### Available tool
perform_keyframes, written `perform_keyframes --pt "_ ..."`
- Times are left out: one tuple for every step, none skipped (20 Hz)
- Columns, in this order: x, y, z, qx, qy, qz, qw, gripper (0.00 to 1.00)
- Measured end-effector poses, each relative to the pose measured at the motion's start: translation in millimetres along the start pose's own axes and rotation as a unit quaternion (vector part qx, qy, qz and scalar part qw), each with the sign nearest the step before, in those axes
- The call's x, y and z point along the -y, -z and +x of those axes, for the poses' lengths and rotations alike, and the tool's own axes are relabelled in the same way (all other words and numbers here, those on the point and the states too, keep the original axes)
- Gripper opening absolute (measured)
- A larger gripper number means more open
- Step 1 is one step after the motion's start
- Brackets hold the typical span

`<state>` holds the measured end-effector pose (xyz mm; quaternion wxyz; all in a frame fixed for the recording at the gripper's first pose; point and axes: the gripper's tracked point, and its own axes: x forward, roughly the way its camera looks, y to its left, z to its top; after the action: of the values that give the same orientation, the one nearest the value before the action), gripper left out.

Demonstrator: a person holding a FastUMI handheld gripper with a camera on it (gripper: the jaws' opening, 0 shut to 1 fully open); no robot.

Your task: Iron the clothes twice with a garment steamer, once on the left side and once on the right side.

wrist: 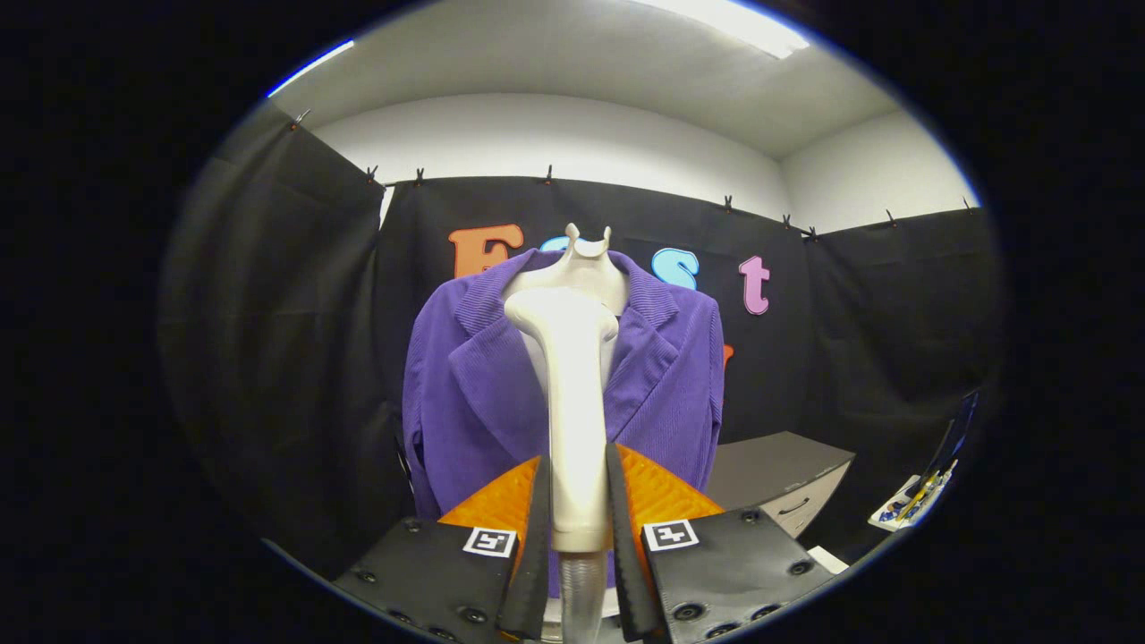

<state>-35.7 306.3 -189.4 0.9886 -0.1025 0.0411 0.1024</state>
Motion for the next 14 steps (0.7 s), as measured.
perform_keyframes --pt "-9.6 3.7 -0.6 -0.003 -0.006 -0.004 1.000 0.39" --pt "-17.0 8.2 -0.1 -0.007 -0.012 -0.008 1.000 0.39" --pt "-22.5 12.5 0.6 -0.012 -0.016 -0.011 1.000 0.39" --pt "-28.2 16.4 2.7 -0.017 -0.019 -0.013 1.000 0.39" --pt "-32.8 22.7 3.2 -0.022 -0.021 -0.014 0.999 0.38" --pt "-36.6 27.3 4.8 -0.025 -0.022 -0.015 0.999 0.39" --pt "-39.6 31.3 5.9 -0.028 -0.023 -0.017 0.999 0.39" --pt "-42.1 33.8 7.6 -0.030 -0.024 -0.020 0.999 0.39" --pt "-44.0 37.1 8.5 -0.032 -0.025 -0.022 0.999 0.39" --pt "-44.6 39.3 9.4 -0.033 -0.026 -0.023 0.999 0.39" --pt "-44.9 40.9 11.6 -0.034 -0.028 -0.023 0.999 0.39" --pt "-45.2 43.9 11.2 -0.035 -0.030 -0.023 0.999 0.39" --pt "-45.5 47.6 10.3 -0.038 -0.033 -0.023 0.998 0.39" --pt "-47.4 52.1 10.1 -0.040 -0.036 -0.022 0.998 0.39"
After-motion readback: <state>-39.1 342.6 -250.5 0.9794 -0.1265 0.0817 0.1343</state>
